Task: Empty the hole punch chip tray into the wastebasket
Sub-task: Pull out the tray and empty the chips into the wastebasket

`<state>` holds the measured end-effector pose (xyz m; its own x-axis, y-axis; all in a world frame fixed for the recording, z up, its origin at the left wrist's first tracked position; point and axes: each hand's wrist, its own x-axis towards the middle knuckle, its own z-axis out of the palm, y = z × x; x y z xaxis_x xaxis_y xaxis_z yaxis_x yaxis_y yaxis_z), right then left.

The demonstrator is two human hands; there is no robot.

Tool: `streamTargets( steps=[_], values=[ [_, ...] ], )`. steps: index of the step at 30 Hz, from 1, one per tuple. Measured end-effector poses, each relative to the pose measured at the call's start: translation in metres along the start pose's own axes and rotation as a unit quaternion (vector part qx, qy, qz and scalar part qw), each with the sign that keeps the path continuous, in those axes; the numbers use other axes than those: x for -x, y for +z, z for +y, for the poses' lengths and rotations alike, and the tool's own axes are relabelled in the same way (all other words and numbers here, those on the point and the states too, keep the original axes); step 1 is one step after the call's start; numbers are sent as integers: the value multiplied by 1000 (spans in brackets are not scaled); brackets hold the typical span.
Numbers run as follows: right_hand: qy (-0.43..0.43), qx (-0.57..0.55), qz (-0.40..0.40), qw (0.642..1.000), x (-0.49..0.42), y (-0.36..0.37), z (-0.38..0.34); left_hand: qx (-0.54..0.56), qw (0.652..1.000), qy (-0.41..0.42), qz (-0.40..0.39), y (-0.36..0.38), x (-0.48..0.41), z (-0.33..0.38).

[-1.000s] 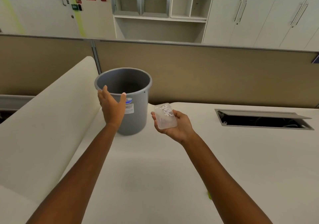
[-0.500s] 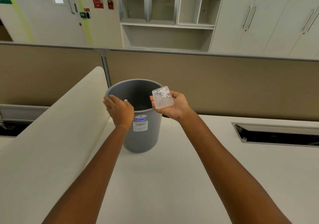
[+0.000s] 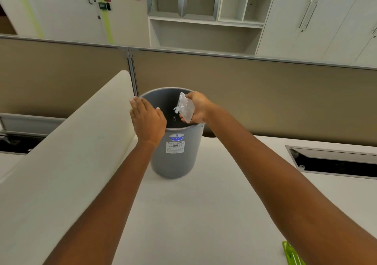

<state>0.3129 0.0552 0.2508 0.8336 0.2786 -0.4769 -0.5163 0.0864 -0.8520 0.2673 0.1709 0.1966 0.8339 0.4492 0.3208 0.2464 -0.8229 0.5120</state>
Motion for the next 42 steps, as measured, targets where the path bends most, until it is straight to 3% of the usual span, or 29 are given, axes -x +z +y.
streamTargets(
  steps=[4,7,11,14,17,21,33,36,39,42],
  values=[
    [-22,133,30,990,-9,7,3,-25,999,-5,-42,-2,-5,0],
    [-53,262,32,963,-11,14,4,-39,998,-2,-43,0,-4,-3],
    [-74,476,36,876,-2,24,3,-36,998,-12,-49,2,-4,-4],
    [-13,585,-18,811,3,28,2,-28,998,-18,-46,2,-4,-3],
    [74,576,-60,812,7,30,1,-20,998,-29,-44,2,-3,-2],
    [95,587,-75,801,10,30,-2,-16,998,-34,-43,2,-2,-2],
    [33,632,-41,773,17,31,-2,-19,999,-34,-38,0,1,-4],
    [9,586,-72,807,20,27,-7,-24,999,-30,-38,1,2,-5],
    [-8,646,-56,761,18,24,-3,-24,999,-32,-36,1,2,-5],
    [-16,621,-54,782,16,17,-6,-24,999,-30,-34,0,3,-5]
  ],
)
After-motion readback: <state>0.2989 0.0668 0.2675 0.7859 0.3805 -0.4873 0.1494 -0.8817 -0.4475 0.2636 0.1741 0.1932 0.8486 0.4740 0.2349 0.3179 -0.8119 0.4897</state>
